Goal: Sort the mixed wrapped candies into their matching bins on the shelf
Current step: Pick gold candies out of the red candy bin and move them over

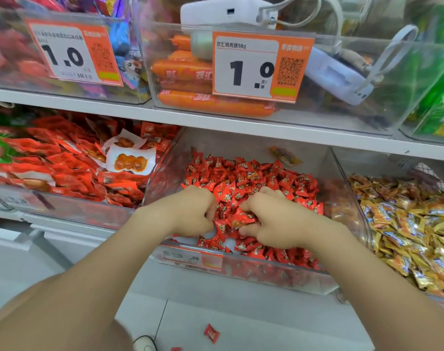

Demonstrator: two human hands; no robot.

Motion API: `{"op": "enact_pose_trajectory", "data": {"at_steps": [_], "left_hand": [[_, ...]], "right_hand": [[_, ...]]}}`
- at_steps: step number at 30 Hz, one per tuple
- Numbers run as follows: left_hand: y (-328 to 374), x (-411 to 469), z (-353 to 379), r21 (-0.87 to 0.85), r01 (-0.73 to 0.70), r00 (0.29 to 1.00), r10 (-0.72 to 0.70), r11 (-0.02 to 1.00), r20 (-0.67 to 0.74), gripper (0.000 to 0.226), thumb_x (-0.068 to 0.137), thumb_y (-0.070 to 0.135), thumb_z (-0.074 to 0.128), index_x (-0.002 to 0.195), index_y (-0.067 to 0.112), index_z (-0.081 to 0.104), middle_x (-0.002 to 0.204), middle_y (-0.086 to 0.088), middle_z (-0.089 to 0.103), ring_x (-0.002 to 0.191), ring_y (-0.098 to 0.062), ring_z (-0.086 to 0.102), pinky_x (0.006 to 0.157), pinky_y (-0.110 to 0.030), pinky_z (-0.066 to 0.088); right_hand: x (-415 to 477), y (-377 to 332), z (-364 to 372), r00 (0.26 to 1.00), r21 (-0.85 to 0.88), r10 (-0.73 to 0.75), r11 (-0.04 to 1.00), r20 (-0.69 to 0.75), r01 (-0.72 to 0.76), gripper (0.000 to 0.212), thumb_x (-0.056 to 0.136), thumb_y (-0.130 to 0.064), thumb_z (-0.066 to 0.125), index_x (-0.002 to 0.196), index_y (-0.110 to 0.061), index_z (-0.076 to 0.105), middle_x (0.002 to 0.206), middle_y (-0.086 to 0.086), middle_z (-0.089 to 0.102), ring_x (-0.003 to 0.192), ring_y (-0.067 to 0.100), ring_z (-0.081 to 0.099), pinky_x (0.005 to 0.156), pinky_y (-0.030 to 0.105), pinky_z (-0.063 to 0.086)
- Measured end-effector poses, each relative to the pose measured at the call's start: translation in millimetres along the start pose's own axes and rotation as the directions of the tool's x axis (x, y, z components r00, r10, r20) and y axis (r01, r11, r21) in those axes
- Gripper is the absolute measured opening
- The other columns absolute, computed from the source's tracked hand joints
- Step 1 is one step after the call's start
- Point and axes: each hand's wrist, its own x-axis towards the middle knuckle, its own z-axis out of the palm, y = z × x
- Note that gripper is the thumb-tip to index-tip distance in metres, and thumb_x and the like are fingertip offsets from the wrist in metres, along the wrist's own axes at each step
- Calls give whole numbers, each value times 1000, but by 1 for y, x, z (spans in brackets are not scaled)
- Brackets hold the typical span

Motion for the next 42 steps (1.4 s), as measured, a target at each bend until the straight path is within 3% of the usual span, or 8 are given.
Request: {"op": "enact_pose_trajectory", "data": {"at_steps": [3,6,10,14,20,27,35,42], "left_hand": [[-1,-5,-5,-99,19,994,-30,995,-106,13,98,13,48,87,14,55,80,-4,62,69,-18,55,58,-32,43],[1,-4,-5,-125,8,994,-22,992,-109,11,99,16,52,90,18,47,88,-4,58,75,-17,50,61,-35,40],[9,6,5,-68,-93,981,79,993,-176,14,103,21,58,117,23,56,86,8,53,76,-10,50,71,-33,39],[10,14,11,11,-78,994,79,997,-79,51,95,-3,50,130,31,66,115,4,47,101,-22,60,87,-43,52],[9,-2,-4,85,91,985,-102,992,141,45,89,-8,45,99,19,80,108,-5,72,91,-20,68,75,-30,55],[2,24,-6,-51,28,920,-45,998,-389,25,102,10,55,116,27,68,120,-2,54,106,-30,62,93,-44,53],[10,58,2,44,164,882,-127,985,-454,19,97,31,68,109,17,67,107,-12,67,99,-40,68,82,-48,58],[2,59,2,-27,178,931,-178,984,-320,29,79,26,88,99,25,67,102,-3,67,95,-31,70,84,-46,60]], "right_hand": [[-8,12,-1,997,14,18,1000,-69,-17,24,102,-36,67,122,-23,65,103,0,51,119,30,45,105,50,45],[-17,16,-4,990,93,-49,994,-134,62,68,99,-23,68,158,-39,37,98,-6,59,96,6,52,92,36,50],[-26,18,-10,976,176,-36,981,-214,75,21,94,-19,59,108,-28,72,69,5,65,58,9,54,60,29,47],[-24,25,-13,946,249,79,969,-313,2,25,98,-28,53,76,-17,58,60,-2,61,52,11,53,60,43,50],[8,36,-5,895,174,92,985,-438,-16,33,110,-38,45,85,-18,53,76,2,61,70,19,60,63,39,41],[30,27,5,971,41,17,999,-239,-8,22,110,-31,49,99,-15,61,82,5,62,72,26,61,67,41,51],[33,15,-12,922,344,124,939,-366,10,26,95,-13,51,103,-21,75,85,-4,77,72,1,65,72,17,48],[71,34,-7,844,122,194,981,-500,-153,26,88,-11,62,113,-10,71,114,12,69,106,33,64,90,44,56]]}}
